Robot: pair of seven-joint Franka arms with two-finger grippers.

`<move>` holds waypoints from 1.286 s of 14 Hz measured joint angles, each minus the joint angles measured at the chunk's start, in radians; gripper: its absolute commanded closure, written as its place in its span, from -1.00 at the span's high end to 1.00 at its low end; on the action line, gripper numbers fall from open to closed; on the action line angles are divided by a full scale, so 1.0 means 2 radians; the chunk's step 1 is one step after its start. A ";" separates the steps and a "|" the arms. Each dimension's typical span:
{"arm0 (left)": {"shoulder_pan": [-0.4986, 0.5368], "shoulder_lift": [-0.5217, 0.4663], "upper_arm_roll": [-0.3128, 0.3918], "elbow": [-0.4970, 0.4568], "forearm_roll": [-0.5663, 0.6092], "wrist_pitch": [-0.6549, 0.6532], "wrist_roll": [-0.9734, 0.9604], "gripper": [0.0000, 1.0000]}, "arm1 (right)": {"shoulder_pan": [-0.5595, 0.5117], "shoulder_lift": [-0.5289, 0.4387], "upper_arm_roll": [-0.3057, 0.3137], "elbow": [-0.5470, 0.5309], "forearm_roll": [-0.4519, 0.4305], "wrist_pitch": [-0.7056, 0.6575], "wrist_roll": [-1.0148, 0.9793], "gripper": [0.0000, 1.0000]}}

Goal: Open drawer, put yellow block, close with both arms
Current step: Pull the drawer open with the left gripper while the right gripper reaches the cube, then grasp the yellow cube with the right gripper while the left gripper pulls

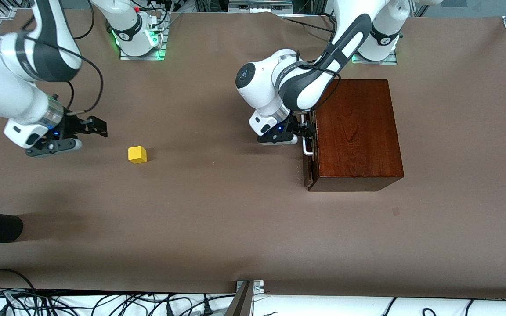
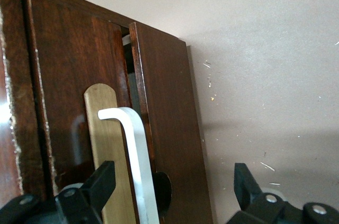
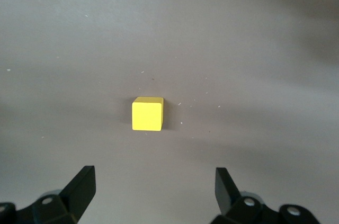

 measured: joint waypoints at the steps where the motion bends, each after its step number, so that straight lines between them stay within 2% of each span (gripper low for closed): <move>1: 0.000 0.000 0.000 0.000 0.000 0.000 -0.006 1.00 | 0.000 0.005 0.001 -0.007 0.000 0.011 0.003 1.00; 5: -0.001 0.009 0.000 -0.001 0.000 0.001 -0.013 1.00 | 0.006 0.035 0.002 -0.027 0.000 0.067 0.009 1.00; 12: -0.002 0.024 0.000 -0.001 0.000 0.019 -0.023 1.00 | 0.026 0.067 0.003 -0.097 0.000 0.184 0.041 1.00; 18: -0.002 0.026 0.001 0.016 -0.033 0.061 -0.030 1.00 | 0.029 0.111 0.003 -0.123 0.000 0.264 0.046 1.00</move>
